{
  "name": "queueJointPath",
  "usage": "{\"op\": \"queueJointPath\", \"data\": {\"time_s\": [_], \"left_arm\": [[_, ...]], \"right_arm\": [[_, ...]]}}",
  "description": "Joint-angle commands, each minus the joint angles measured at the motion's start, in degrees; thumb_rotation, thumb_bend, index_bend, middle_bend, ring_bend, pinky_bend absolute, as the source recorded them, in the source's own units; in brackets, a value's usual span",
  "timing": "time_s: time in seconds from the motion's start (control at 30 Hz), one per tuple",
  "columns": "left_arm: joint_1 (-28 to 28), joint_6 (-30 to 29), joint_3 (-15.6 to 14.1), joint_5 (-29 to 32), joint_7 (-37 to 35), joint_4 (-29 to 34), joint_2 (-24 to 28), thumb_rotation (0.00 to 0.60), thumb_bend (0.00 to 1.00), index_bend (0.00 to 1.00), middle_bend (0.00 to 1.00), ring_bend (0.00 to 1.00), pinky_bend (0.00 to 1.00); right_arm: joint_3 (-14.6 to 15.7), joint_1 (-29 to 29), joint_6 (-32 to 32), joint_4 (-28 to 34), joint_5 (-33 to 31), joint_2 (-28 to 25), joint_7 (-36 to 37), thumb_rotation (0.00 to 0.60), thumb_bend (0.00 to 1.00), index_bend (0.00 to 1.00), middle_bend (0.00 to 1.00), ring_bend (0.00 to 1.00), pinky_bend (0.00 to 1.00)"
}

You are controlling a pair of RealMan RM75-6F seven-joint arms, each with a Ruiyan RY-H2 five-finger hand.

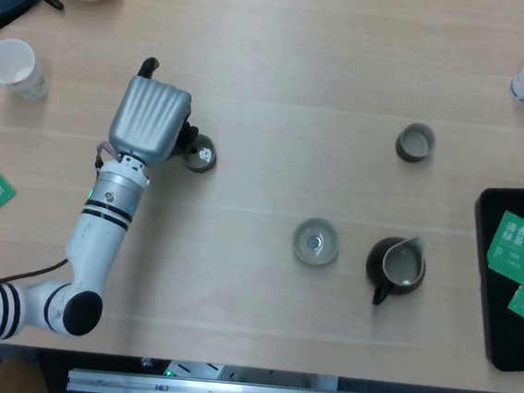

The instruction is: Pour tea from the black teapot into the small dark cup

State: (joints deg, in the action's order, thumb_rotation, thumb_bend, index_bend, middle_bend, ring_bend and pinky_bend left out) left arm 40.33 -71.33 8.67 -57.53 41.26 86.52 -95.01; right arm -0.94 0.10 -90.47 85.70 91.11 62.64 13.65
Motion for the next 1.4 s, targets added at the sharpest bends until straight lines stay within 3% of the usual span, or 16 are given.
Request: {"op": "queueJointPath", "data": {"time_s": [0.03, 0.7, 1.4], "left_arm": [[-0.07, -0.30, -0.23, -1.11, 0.05, -1.92, -0.97, 0.526, 0.32, 0.98, 1.00, 0.98, 0.23], [-0.49, -1.50, -0.16, -3.97, 2.85, -9.69, -6.05, 0.532, 0.32, 0.98, 1.00, 0.98, 0.23], [-1.49, -3.04, -0.64, -8.50, 5.50, -13.63, -8.60, 0.545, 0.32, 0.98, 1.00, 0.98, 0.23]], "right_arm": [[-0.01, 0.02, 0.10, 0.09, -0.06, -0.03, -0.02, 0.600, 0.15, 0.33, 0.33, 0.22, 0.24], [-0.17, -0.22, 0.13, -0.24, -0.46, 0.06, 0.19, 0.600, 0.15, 0.33, 0.33, 0.22, 0.24], [-0.27, -0.22, 0.45, -0.33, -0.69, 0.23, 0.07, 0.600, 0.15, 0.33, 0.33, 0.22, 0.24]]}}
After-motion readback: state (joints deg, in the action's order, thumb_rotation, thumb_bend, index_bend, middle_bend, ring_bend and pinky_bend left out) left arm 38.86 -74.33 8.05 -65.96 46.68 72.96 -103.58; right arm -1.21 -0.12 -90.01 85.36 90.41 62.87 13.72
